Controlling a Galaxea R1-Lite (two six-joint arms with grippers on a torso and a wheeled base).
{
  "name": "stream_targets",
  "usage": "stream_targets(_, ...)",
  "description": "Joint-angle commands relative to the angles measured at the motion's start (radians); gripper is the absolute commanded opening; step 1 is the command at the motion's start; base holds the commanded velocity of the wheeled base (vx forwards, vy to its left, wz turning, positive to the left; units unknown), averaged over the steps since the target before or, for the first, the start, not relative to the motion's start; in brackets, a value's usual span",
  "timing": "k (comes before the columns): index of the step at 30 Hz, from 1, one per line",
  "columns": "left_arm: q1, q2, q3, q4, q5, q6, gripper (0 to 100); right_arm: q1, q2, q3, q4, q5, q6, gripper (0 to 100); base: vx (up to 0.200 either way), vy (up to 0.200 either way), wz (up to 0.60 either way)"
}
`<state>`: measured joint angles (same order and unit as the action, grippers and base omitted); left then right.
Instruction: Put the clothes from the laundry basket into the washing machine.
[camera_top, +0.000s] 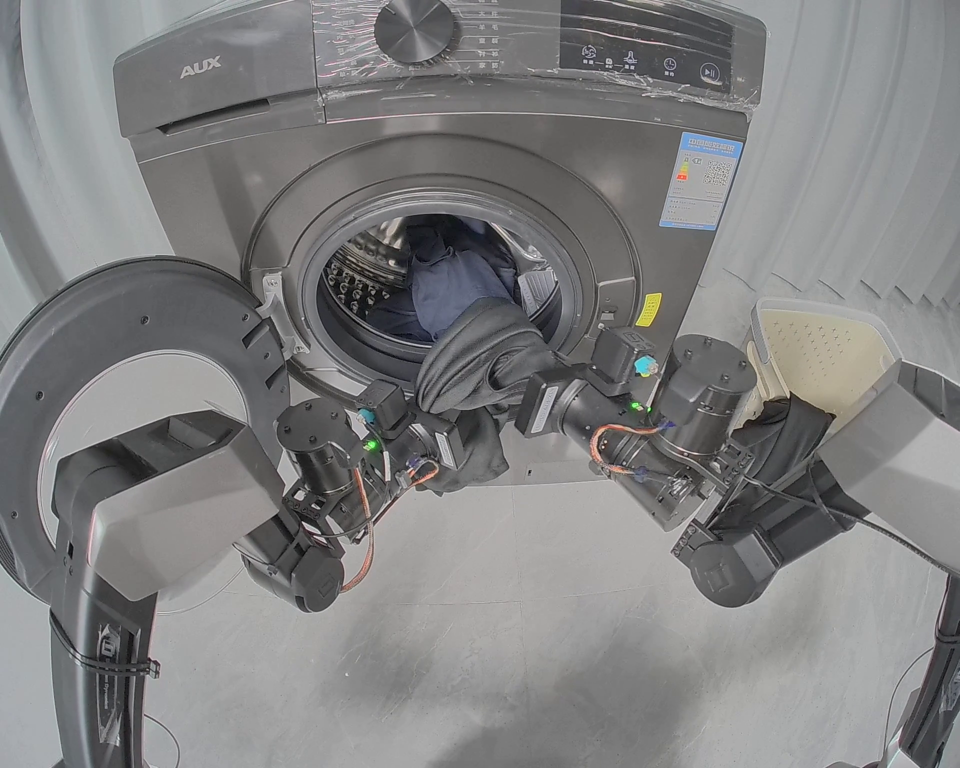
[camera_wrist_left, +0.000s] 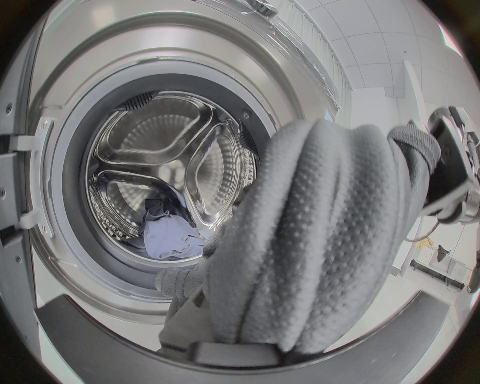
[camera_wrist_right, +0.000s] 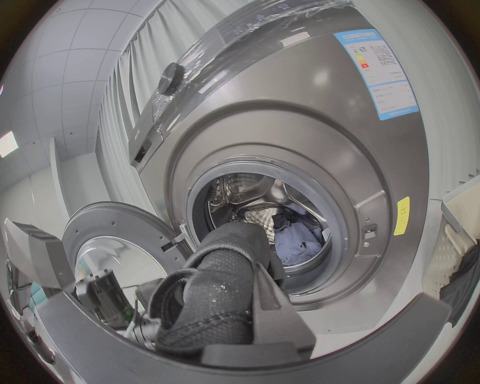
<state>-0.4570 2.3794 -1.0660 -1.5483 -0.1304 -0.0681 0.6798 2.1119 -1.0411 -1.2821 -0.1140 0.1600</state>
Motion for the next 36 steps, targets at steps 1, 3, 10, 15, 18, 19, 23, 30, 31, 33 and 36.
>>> stream_targets(1,0.011,-0.049,0.008,0.001,0.005,-0.009,0,-0.039,-0.02,0.053,0.0,-0.003,0.001,0,0.0,0.0,0.0)
stream_targets(3,0.009,-0.075,0.015,0.001,0.005,-0.019,0,-0.046,-0.015,0.072,0.006,-0.003,0.001,0,0.0,0.0,0.0)
stream_targets(10,-0.011,-0.192,0.144,-0.001,0.005,-0.032,0,-0.051,0.059,0.073,0.01,-0.003,0.003,0,0.0,0.0,0.0)
stream_targets(15,-0.012,-0.247,0.247,-0.003,0.003,-0.032,0,-0.031,0.074,0.056,-0.019,0.005,0.001,100,0.0,0.0,0.0)
stream_targets(18,-0.012,-0.267,0.271,-0.003,0.002,-0.03,0,-0.013,0.057,0.069,-0.023,0.011,0.001,100,0.0,0.0,0.0)
stream_targets(19,-0.012,-0.27,0.273,-0.003,0.003,-0.03,0,-0.009,0.053,0.073,-0.023,0.011,0.001,100,0.0,0.0,0.0)
stream_targets(23,-0.012,-0.347,0.368,-0.003,0.003,-0.021,0,0.027,-0.096,0.296,-0.031,0.089,-0.054,100,0.0,0.0,0.0)
stream_targets(30,0.0,-0.405,0.446,-0.004,0.0,-0.016,0,0.057,-0.259,0.585,-0.072,0.197,-0.112,100,0.0,0.0,0.0)
stream_targets(31,0.0,-0.411,0.454,-0.004,0.0,-0.016,0,0.055,-0.27,0.604,-0.072,0.2,-0.114,100,0.0,0.0,0.0)
stream_targets(33,0.0,-0.427,0.477,-0.004,-0.003,-0.018,0,0.043,-0.29,0.648,-0.08,0.218,-0.111,100,0.0,0.0,0.0)
stream_targets(36,0.001,-0.434,0.488,-0.004,-0.005,-0.012,0,0.034,-0.3,0.685,-0.132,0.229,-0.106,100,0.0,0.0,0.0)
